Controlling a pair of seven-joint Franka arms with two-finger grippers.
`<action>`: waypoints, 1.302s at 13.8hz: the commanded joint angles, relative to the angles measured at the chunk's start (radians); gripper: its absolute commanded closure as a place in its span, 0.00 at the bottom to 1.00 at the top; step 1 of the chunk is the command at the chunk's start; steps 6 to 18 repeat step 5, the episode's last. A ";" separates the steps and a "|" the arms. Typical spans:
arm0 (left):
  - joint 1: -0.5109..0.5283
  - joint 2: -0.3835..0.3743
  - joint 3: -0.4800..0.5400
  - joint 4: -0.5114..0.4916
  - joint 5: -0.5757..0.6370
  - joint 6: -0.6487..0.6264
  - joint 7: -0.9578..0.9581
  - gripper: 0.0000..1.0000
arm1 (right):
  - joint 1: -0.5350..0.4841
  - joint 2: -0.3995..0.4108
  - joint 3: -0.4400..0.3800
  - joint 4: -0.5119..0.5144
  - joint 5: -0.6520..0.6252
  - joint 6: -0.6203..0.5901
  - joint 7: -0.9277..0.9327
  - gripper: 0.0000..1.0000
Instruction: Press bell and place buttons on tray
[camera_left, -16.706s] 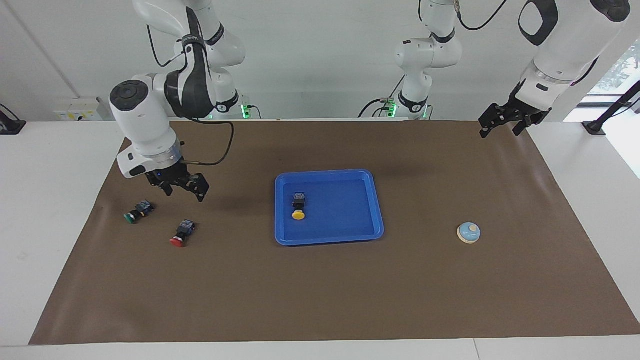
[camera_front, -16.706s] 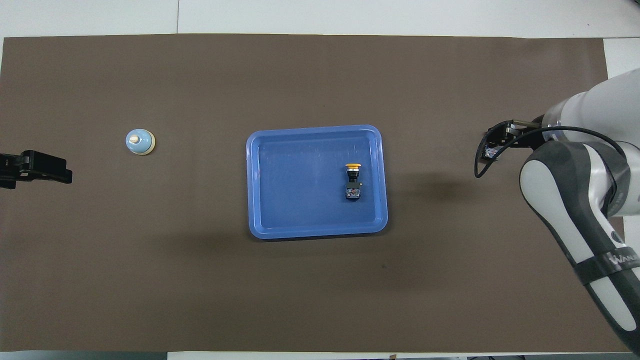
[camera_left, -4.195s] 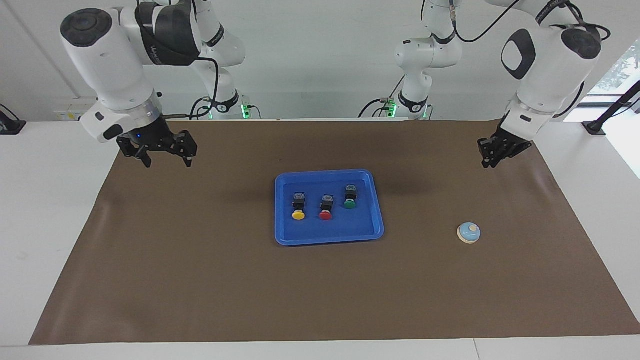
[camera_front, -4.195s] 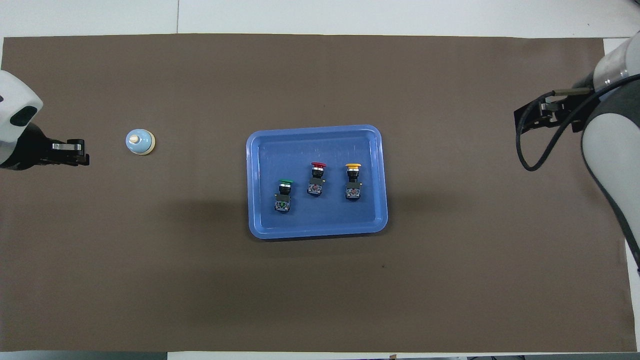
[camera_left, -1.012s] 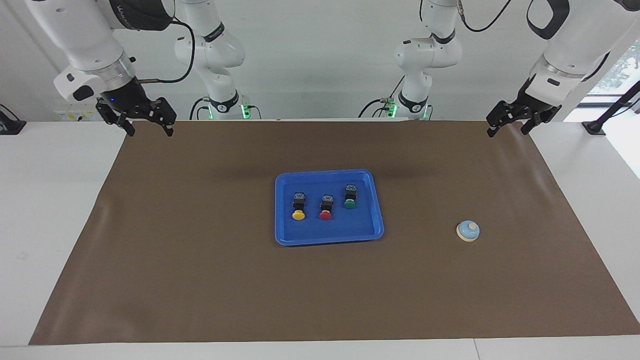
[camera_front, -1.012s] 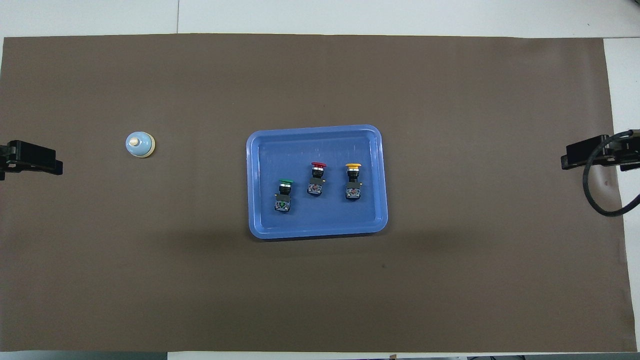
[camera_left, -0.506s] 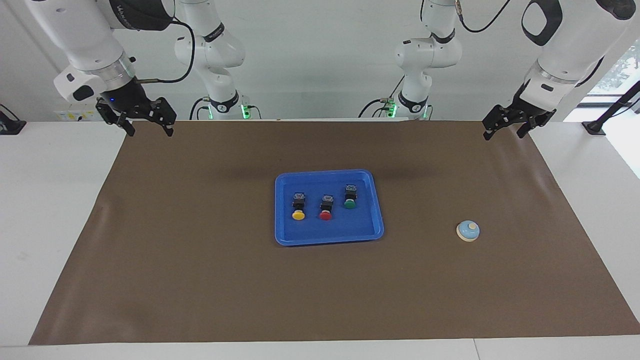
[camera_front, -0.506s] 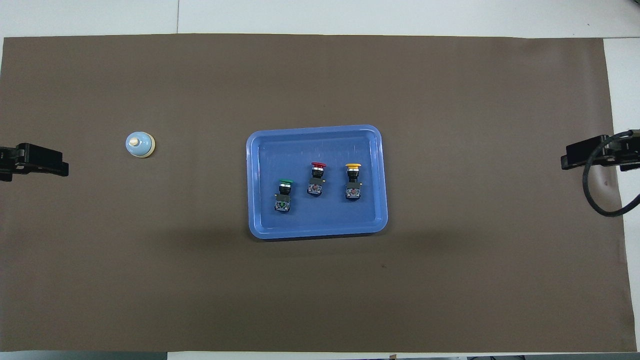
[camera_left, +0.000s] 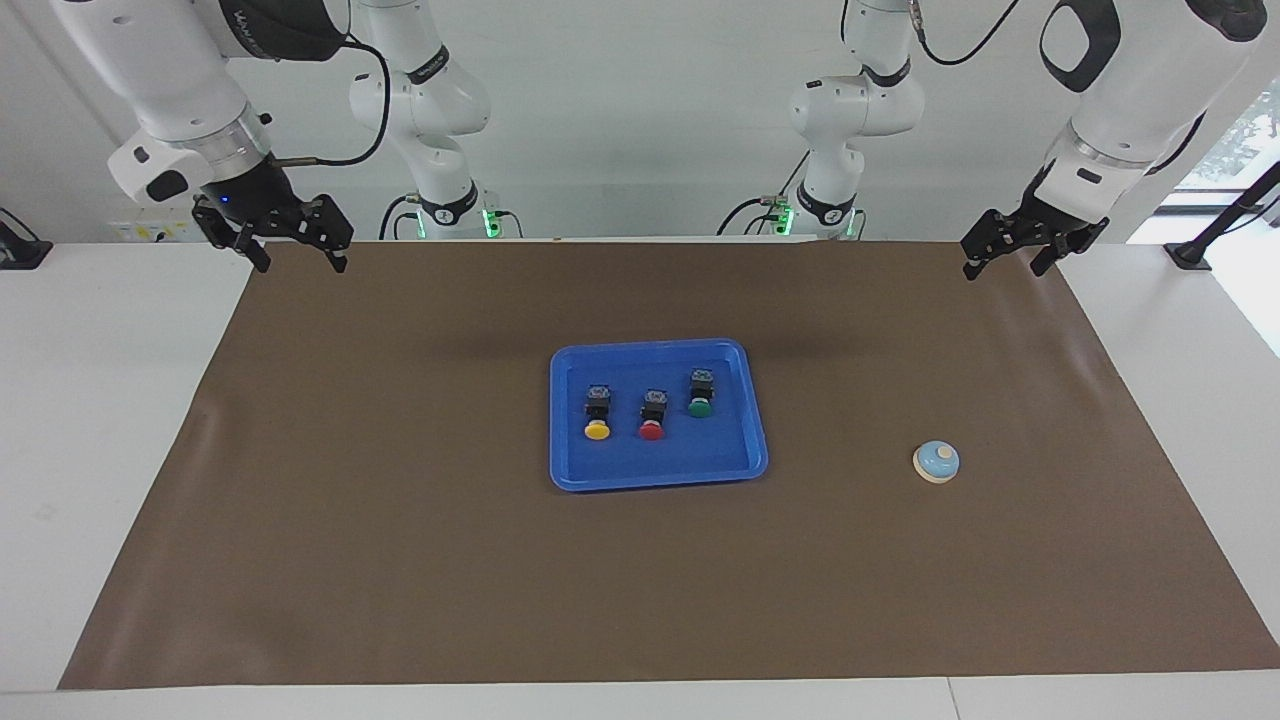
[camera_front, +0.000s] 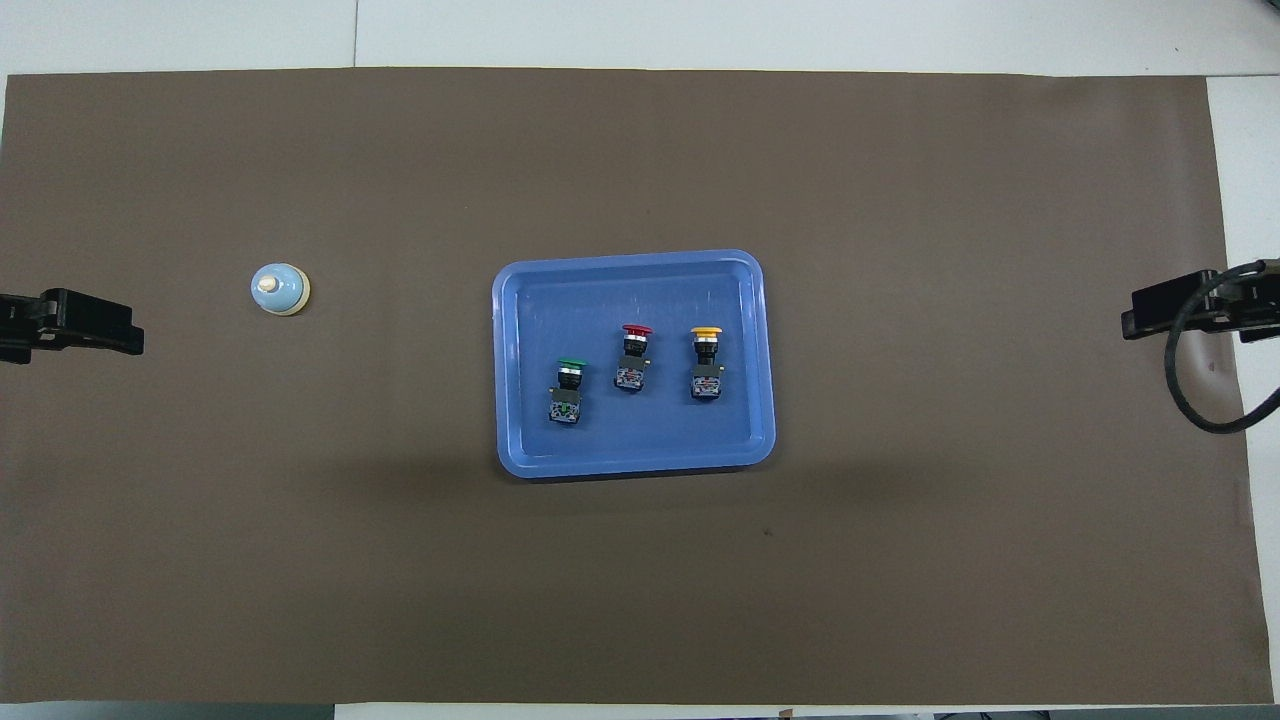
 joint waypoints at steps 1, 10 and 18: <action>-0.013 -0.018 0.005 -0.012 0.012 -0.017 0.009 0.00 | -0.016 -0.020 0.009 -0.020 0.014 0.005 -0.017 0.00; -0.012 -0.018 0.005 -0.011 0.010 -0.023 0.016 0.00 | -0.016 -0.020 0.010 -0.020 0.014 0.005 -0.017 0.00; -0.012 -0.018 0.005 -0.011 0.010 -0.023 0.016 0.00 | -0.016 -0.020 0.010 -0.020 0.014 0.005 -0.017 0.00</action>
